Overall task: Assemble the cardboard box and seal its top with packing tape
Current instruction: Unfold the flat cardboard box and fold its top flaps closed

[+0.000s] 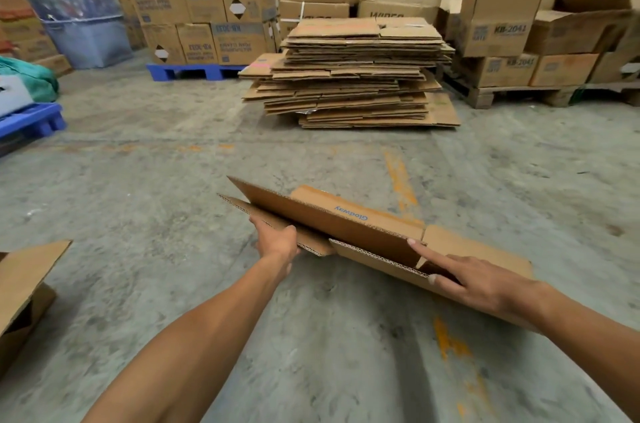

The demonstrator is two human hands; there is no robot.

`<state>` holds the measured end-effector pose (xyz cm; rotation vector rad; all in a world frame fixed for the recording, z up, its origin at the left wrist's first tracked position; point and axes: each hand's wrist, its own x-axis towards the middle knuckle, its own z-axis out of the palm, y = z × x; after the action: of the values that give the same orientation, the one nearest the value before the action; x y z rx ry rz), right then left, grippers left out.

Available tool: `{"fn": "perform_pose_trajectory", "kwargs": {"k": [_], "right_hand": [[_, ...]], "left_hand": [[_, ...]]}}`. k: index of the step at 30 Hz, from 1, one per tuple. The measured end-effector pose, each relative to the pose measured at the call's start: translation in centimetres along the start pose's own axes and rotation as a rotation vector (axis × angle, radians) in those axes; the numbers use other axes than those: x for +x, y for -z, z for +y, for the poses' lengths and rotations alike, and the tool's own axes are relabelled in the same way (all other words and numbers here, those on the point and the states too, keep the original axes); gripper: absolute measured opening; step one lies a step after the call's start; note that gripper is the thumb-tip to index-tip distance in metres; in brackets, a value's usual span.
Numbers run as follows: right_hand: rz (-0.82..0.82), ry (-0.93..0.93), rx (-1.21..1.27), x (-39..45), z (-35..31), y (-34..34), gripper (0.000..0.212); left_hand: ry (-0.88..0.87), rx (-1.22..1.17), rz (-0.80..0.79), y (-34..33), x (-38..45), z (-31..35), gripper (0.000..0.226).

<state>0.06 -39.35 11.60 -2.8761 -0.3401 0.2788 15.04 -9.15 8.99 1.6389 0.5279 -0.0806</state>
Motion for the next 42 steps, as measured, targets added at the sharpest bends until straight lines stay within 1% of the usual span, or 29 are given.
{"fn": "perform_pose_trajectory", "kwargs": {"k": [4, 6, 8, 13, 16, 20, 23, 26, 28, 31, 34, 37, 39, 42], "right_hand": [[0.047, -0.052, 0.024, 0.0, 0.8, 0.9, 0.058], [0.06, -0.066, 0.042, 0.0, 1.2, 1.7, 0.06], [0.106, -0.073, 0.031, -0.1, 1.5, 2.3, 0.066], [0.317, -0.157, -0.093, 0.5, 1.8, 4.9, 0.091], [0.385, -0.196, -0.152, 2.1, 2.0, 8.4, 0.095], [0.5, -0.305, -0.098, 5.0, 2.1, 14.5, 0.094], [0.583, -0.368, -0.029, 7.6, 2.9, 18.8, 0.094], [0.639, -0.467, 0.06, 9.0, 2.8, 22.6, 0.097], [0.643, -0.516, 0.137, 9.3, 2.3, 24.4, 0.095], [0.609, -0.602, 0.275, 9.5, 1.2, 25.9, 0.089], [0.554, -0.65, 0.347, 9.6, -0.4, 26.3, 0.086], [0.496, -0.68, 0.353, 9.7, -0.8, 23.9, 0.083], [0.455, -0.685, 0.321, 9.5, -0.5, 21.5, 0.079], [0.416, -0.648, 0.318, 8.7, -0.2, 20.6, 0.071]], "left_hand": [[-0.025, 0.021, -0.006, -0.5, -0.3, 1.2, 0.09], [-0.043, 0.026, 0.006, -0.7, -0.5, 1.9, 0.09], [-0.058, 0.035, -0.006, -0.9, -0.5, 2.3, 0.09], [-0.099, 0.088, -0.009, -0.2, 0.2, 3.9, 0.091], [-0.118, 0.103, -0.018, 0.5, 1.3, 6.0, 0.096], [-0.222, 0.2, -0.057, 1.5, 3.8, 10.6, 0.103], [-0.321, 0.373, -0.113, 3.2, 3.7, 15.2, 0.102], [-0.38, 0.492, -0.192, 6.0, 3.1, 19.6, 0.092], [-0.394, 0.572, -0.235, 7.9, 2.2, 22.6, 0.084], [-0.39, 0.664, -0.311, 10.1, 0.5, 26.3, 0.081], [-0.361, 0.723, -0.34, 11.7, -0.1, 27.9, 0.078], [-0.341, 0.802, -0.342, 12.7, 0.1, 25.9, 0.075], [-0.34, 0.792, -0.33, 12.8, 0.3, 23.9, 0.068], [-0.437, 0.747, -0.266, 12.4, 0.8, 21.9, 0.06]]}}
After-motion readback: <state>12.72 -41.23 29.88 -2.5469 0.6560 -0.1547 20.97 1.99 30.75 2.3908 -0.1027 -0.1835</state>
